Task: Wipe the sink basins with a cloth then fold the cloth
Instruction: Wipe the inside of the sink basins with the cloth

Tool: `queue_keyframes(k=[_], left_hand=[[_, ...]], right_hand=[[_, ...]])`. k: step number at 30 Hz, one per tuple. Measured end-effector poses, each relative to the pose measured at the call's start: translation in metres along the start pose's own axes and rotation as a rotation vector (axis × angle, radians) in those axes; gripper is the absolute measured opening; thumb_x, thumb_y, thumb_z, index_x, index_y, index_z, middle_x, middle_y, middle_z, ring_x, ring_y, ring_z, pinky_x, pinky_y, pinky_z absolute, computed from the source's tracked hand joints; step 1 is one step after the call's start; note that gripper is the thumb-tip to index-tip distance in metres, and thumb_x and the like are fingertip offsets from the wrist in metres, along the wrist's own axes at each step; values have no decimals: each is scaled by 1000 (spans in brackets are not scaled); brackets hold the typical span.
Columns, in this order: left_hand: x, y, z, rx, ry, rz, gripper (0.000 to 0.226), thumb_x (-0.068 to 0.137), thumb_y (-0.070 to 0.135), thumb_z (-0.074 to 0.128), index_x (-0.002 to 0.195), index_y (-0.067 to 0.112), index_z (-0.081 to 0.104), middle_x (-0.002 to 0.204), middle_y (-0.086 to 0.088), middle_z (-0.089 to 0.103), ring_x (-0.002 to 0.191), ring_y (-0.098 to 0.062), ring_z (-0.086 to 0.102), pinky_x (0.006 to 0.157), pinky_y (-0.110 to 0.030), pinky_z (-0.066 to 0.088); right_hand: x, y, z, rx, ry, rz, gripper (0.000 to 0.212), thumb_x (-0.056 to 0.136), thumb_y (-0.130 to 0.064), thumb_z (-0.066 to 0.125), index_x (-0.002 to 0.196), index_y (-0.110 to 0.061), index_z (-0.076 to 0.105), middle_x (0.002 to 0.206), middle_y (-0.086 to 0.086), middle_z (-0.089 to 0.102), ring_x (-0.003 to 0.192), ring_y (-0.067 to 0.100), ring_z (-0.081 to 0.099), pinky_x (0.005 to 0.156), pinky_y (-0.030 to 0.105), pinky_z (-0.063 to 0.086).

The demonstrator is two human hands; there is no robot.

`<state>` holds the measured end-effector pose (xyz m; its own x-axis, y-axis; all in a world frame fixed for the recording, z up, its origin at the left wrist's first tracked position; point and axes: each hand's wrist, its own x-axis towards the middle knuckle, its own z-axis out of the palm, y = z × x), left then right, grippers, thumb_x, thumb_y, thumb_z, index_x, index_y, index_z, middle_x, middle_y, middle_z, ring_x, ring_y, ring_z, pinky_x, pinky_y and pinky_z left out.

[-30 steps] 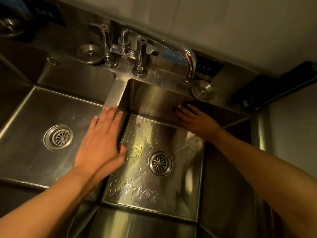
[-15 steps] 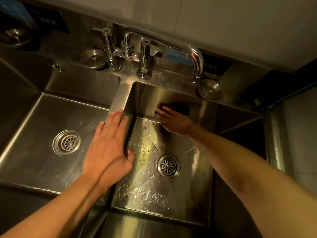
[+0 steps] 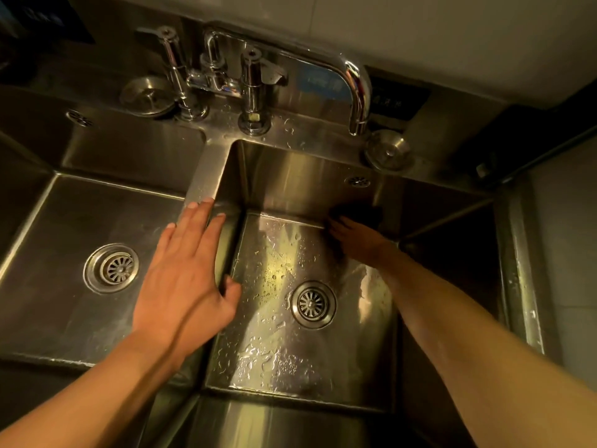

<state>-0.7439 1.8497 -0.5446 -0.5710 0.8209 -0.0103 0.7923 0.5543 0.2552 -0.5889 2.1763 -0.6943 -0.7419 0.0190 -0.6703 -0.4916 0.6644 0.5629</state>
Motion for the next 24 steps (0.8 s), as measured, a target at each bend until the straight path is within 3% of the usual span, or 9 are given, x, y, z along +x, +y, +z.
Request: queue_keyframes(k=[4,8,10,12,14,16,19,22,24], left_hand=[[0,0,1,1,15,2,88,77,46,51,156,11,35,171,-8,20,160,-23,12,128,-52,21],[-1,1,-2,14,-4,4,87,77,46,50,155,9,37,170,-10,20,160,-25,13,128,-52,21],[-1,3,-5,14,-20,2,86,77,46,50,154,9,38,170,-11,20,160,-25,13,128,-51,21],[-2,4,-8,5,-33,-12,86,77,44,52,154,9,39,171,-10,19,160,-25,11,128,-51,19],[-2,6,-10,-13,-49,-26,86,77,43,54,155,10,39,172,-9,17,161,-23,9,129,-49,17],[-2,6,-12,-30,-57,-37,85,78,42,56,155,11,40,172,-8,16,161,-22,7,130,-48,14],[-3,7,-13,-54,-52,-38,80,79,37,65,152,12,44,172,-7,16,161,-21,6,130,-48,14],[-2,7,-12,-60,-51,-38,76,78,35,66,149,12,48,172,-6,17,161,-21,7,130,-48,14],[-2,6,-12,-68,-44,-40,75,78,36,65,148,13,49,172,-5,17,161,-20,6,130,-48,14]], right_hand=[[-58,-7,43,93,-273,42,41,97,-27,62,139,-25,61,167,12,24,155,42,0,125,57,5],[-63,-14,30,338,-298,209,49,95,-27,64,143,-26,56,164,12,29,154,40,13,123,59,14],[-51,-16,6,627,-188,390,51,93,-23,65,143,-20,55,159,11,34,148,37,25,119,57,24],[-34,-16,-18,989,54,560,59,84,-14,72,141,-17,55,153,9,37,140,34,35,113,51,34],[-17,-15,-43,1460,330,642,58,76,1,71,132,-11,62,143,9,46,128,30,47,107,31,42],[-1,-14,-66,1928,513,677,49,73,10,71,118,-8,68,116,-1,60,108,21,57,93,7,43],[23,-16,-91,2394,464,790,50,75,6,74,119,-16,64,101,-11,63,102,16,63,85,21,53],[44,-35,-105,2234,556,881,52,82,-2,72,131,-12,59,124,5,58,114,22,59,95,28,50],[56,-49,-108,2079,439,823,63,87,-12,71,145,-13,50,146,11,46,131,27,49,112,39,42]])
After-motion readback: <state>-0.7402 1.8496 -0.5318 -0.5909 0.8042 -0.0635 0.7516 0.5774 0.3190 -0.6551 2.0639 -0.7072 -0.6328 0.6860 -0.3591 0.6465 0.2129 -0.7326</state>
